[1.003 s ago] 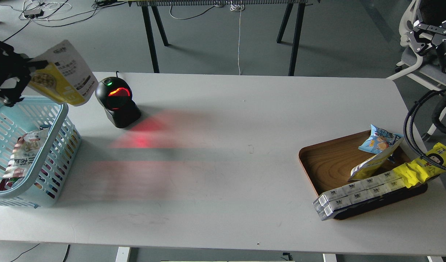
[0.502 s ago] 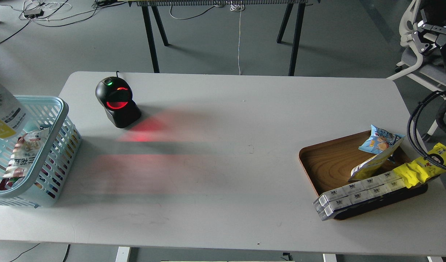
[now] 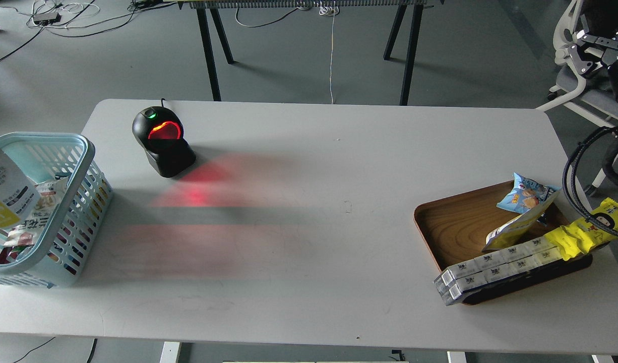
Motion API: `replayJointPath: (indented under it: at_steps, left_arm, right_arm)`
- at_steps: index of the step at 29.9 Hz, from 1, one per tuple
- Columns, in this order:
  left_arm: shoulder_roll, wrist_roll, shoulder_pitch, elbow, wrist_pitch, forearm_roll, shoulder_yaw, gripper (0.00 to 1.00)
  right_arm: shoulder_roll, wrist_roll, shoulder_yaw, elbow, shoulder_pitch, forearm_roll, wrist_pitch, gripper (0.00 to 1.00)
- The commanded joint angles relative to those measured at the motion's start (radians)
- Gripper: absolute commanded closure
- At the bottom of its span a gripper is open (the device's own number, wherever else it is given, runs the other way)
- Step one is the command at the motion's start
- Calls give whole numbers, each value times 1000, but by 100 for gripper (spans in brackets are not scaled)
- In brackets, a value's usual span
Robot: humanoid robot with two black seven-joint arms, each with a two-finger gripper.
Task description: Scan snack and place in basket
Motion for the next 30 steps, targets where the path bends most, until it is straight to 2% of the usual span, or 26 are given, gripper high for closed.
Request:
replayJointPath:
  at_steps: [1, 4, 9, 11, 17, 20, 23, 26, 30]
  left_arm:
    - [-7, 0, -7, 0, 0, 0, -3, 13]
    - [-22, 0, -5, 0, 0, -17, -5, 12]
    - [-71, 0, -10, 6, 0, -345, -75, 12]
    - [-93, 0, -10, 9, -112, -462, -149, 12]
    - [-263, 0, -24, 29, -448, -825, -439, 12]
    - [-350, 0, -22, 114, -588, -1044, -532, 11]
    - [-484, 0, -36, 208, -650, -1158, -569, 10]
    - [-619, 0, -64, 299, -665, -1240, -620, 9]
    - [-780, 0, -68, 469, -728, -1462, -700, 6]
  right_arm:
    - [-1, 0, 0, 1, 0, 0, 0, 1]
    - [-3, 0, 0, 2, -1, 0, 0, 1]
    - [-3, 0, 0, 1, -1, 0, 0, 1]
    - [-3, -2, 0, 2, -1, 0, 0, 1]
    - [-3, -3, 21, 2, 8, 0, 0, 1]
    - [-3, -14, 23, 1, 25, 0, 0, 1]
    - [-1, -14, 25, -7, 42, 0, 0, 1]
    - [-1, -17, 25, -8, 43, 0, 0, 1]
    - [-1, -40, 31, -13, 43, 3, 0, 1]
